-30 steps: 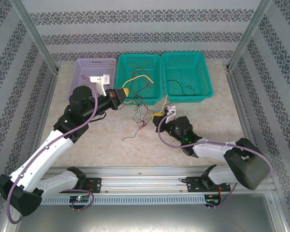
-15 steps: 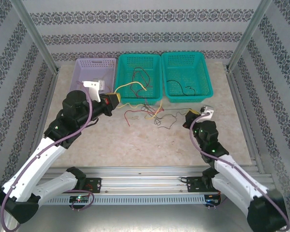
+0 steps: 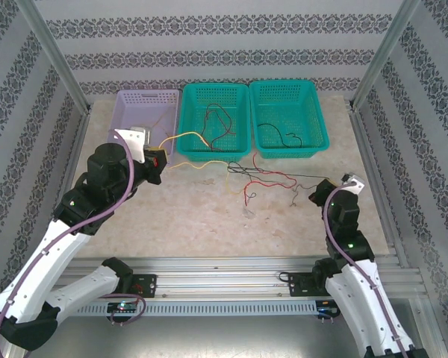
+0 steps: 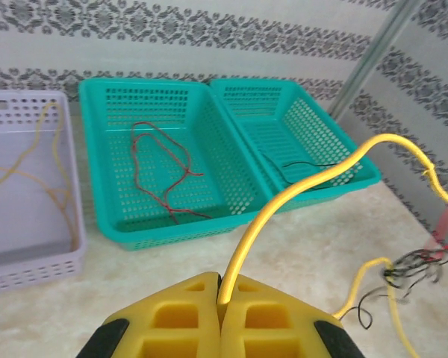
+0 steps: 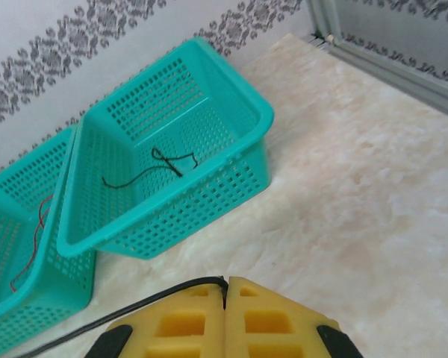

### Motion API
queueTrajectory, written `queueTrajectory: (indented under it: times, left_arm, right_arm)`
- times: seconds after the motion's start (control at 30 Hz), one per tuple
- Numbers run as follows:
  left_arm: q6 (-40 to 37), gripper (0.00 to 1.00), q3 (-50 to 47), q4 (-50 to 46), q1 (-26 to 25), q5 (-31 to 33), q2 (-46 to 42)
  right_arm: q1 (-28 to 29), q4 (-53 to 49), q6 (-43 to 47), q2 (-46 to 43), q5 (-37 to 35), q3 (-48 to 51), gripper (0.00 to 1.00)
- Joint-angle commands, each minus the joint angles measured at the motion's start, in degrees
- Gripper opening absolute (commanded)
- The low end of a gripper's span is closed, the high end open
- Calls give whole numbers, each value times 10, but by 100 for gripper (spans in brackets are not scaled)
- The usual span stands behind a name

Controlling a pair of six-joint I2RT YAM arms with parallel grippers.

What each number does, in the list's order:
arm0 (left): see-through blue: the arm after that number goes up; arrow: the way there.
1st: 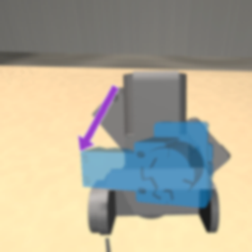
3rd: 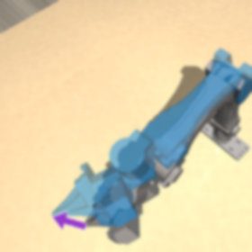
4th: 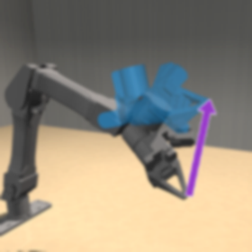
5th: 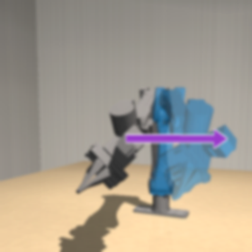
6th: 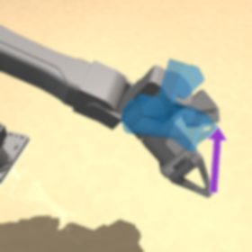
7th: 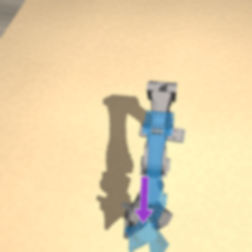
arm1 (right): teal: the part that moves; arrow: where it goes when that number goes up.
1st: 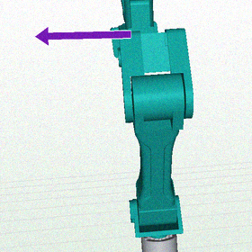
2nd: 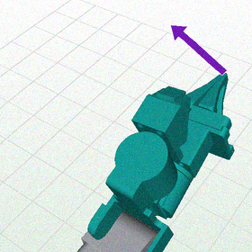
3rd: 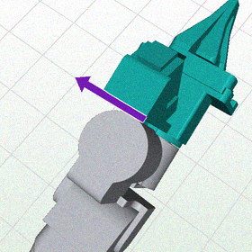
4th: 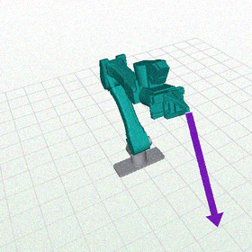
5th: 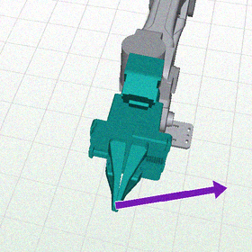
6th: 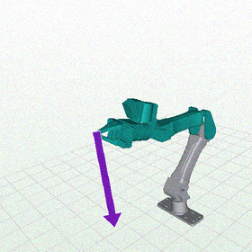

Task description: Untangle the cables

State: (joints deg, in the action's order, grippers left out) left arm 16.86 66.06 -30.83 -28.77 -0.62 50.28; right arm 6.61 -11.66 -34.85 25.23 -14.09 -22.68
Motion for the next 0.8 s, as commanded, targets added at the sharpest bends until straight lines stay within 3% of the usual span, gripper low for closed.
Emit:
queueTrajectory:
  times: [0.0, 0.2, 0.57, 0.77]
  left_arm:
    - [-41, 0, 31, -48, 10, 72, -15]
    - [-81, 0, 70, -101, 14, 153, -10]
    - [-132, 0, 100, -161, 17, 291, -15]
    - [-165, 0, 114, -163, 17, 354, -19]
  right_arm:
    - [-28, -63, -8, -5, -7, -30, 0]
    - [-84, -63, -30, 6, 61, -30, 0]
    - [-180, -89, -78, -6, 99, -16, 0]
    - [-185, -100, -59, 2, 93, -28, 0]
